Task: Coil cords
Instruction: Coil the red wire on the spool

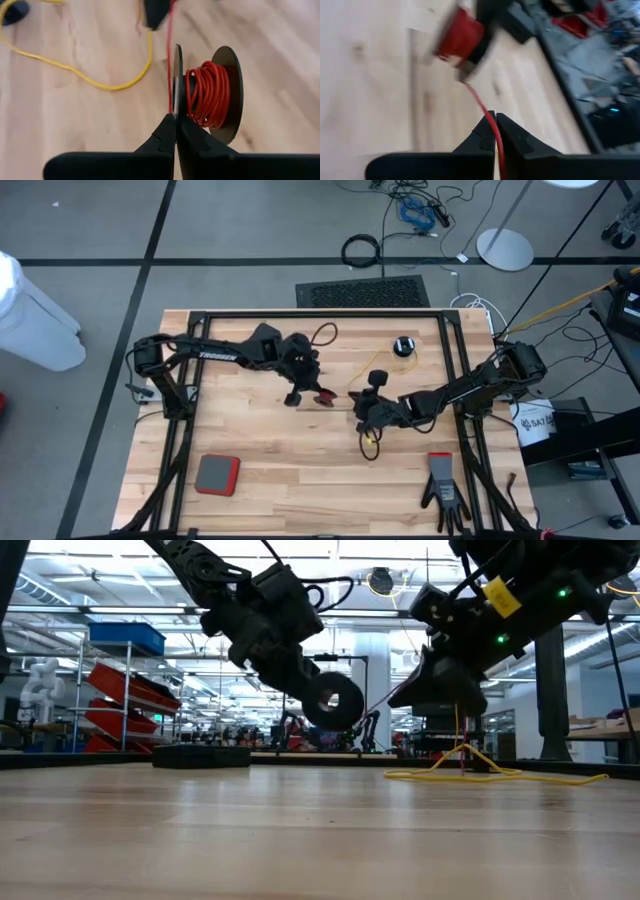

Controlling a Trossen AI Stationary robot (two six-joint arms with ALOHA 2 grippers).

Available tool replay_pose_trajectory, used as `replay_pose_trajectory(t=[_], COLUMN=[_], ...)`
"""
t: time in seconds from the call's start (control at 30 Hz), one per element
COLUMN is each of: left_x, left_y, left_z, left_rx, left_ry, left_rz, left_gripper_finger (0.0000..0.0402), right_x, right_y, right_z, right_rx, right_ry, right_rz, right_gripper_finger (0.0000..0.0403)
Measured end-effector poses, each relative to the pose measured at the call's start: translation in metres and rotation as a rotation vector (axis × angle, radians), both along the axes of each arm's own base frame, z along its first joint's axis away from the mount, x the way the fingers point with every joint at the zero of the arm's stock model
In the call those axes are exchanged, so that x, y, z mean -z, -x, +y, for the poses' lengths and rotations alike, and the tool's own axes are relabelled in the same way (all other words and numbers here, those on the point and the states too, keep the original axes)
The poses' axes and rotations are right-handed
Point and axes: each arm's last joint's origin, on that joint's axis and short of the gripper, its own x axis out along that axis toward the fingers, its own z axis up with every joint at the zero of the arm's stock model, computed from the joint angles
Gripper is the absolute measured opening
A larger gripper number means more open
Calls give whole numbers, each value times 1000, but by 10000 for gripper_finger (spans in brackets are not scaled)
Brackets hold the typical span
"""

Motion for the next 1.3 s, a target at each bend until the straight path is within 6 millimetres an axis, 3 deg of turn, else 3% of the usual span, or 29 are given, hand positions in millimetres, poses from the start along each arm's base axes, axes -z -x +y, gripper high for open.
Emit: replay_pose_trajectory(t=[0.27,0.53,0.7,1.0,1.13,1.3], left_x=[2,2,1,-14,-25,-25], left_y=[-3,-8,-9,-21,-27,-33], left_z=[-11,-28,-35,-39,-41,-44], left_rx=[-10,11,-11,-281,-410,-468], left_ry=[-236,-462,-591,-796,-778,-782], left_rz=[18,30,45,-67,-182,-244], left_gripper_finger=[4,4,4,4,4,4], right_x=[2,1,-10,-40,-45,-53], right_y=[-2,-3,0,1,-2,-4], right_z=[2,-1,-1,-2,-3,-5], right_rx=[-133,-127,-115,-125,-82,-31], right_ry=[-138,-175,-206,-241,-216,-158], right_rz=[23,7,-49,-236,-310,-387], right_gripper_finger=[0,0,0,0,0,0])
